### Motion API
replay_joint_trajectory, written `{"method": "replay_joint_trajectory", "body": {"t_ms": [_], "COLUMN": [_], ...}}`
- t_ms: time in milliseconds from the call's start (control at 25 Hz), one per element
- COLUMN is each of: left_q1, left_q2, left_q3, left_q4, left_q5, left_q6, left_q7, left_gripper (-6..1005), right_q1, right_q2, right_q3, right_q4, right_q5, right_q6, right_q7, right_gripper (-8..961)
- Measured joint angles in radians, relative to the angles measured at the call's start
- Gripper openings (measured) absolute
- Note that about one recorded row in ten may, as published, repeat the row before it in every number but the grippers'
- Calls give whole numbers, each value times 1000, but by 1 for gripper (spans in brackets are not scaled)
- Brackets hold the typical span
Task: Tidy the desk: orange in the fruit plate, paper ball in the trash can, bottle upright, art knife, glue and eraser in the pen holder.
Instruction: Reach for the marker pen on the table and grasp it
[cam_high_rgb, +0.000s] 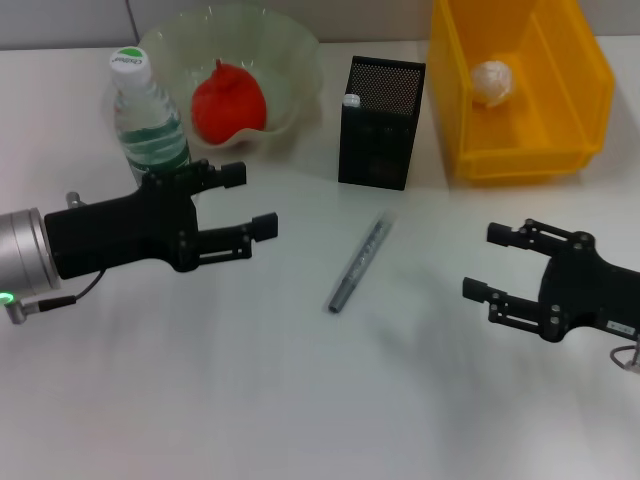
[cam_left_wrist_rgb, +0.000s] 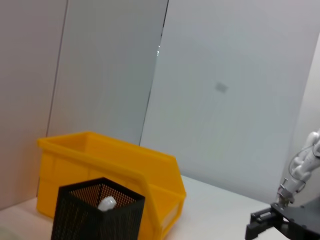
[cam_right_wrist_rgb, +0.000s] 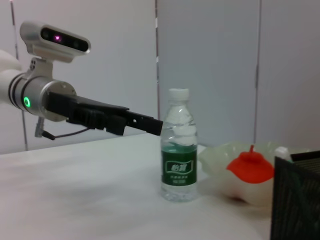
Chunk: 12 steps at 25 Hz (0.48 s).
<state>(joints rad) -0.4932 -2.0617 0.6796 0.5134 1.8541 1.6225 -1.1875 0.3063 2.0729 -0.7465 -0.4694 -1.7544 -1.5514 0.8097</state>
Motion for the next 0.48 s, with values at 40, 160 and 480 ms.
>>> {"method": "replay_joint_trajectory", "body": {"t_ms": [40,160,480], "left_q1": [-1,-2,-27], "left_q2": [0,-1,-6], "left_q3": [0,1,10], "left_q4": [2,7,108], "left_q5": [-3,-5,-16], "left_q6": [0,1,20], "left_q7": [-2,-5,-158], "left_gripper": [842,842,842], "right_q1": [-3,-9,-24], "right_q2": [-1,-4,-4], "right_q3": [10,16,33], "right_q4": [10,23,39], "right_q5": [-2,-5,-3], "right_q6": [-1,1,10], "right_q7": [-18,-36,-49], "right_gripper": [715,715,715]}}
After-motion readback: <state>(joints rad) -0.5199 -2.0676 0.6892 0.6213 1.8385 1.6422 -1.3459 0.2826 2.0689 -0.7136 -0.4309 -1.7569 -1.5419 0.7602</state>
